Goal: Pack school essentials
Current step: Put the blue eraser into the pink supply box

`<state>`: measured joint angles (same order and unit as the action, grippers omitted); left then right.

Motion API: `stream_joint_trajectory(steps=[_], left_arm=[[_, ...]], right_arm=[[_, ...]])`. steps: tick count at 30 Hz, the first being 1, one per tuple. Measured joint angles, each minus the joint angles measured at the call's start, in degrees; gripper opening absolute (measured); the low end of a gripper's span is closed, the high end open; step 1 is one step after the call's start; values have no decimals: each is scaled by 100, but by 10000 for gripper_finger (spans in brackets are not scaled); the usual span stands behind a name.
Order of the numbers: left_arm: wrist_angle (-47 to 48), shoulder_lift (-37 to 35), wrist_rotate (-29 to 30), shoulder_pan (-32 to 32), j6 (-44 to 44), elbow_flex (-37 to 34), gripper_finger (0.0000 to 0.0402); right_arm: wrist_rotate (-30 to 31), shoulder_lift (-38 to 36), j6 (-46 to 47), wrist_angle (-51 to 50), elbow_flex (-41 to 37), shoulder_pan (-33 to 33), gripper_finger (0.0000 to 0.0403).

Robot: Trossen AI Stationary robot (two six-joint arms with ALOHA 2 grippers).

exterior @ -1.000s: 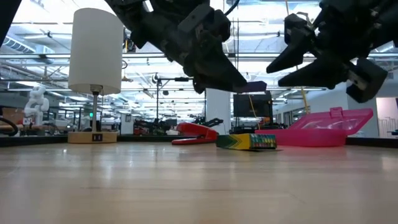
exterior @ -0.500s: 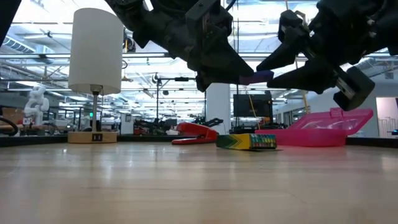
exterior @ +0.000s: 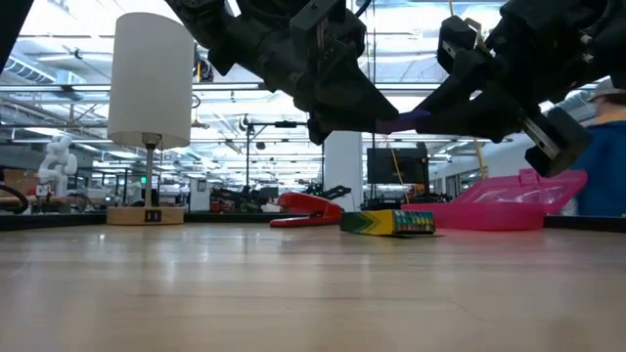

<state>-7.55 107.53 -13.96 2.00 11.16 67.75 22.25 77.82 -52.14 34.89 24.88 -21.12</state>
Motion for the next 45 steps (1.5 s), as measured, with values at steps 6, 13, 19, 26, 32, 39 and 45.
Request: stream_joint_trajectory(steps=[6, 13, 19, 26, 32, 39, 45], left_arm=[[23, 0, -2, 0, 4, 0, 104], [-15, 0, 112, 37, -115, 0, 126], [55, 0, 354, 37, 64, 4, 198], [1208, -366, 817, 42, 120, 7, 233], [1808, -653, 1462, 162, 71, -27, 234], [1787, -587, 1564, 304, 61, -61, 234], [1777, -570, 1780, 383, 2, -61, 234]], right_arm=[[-1, 0, 28, 4, 0, 0, 29], [-5, 0, 104, 0, 0, 0, 25], [-3, 0, 195, -7, 0, 0, 24], [153, -119, 450, -379, -2, 48, 23], [1196, -343, 100, -949, -2, 342, 23], [1560, -791, -574, -1643, -2, 1100, 23], [1552, -1245, -1203, -1756, -2, 1951, 23]])
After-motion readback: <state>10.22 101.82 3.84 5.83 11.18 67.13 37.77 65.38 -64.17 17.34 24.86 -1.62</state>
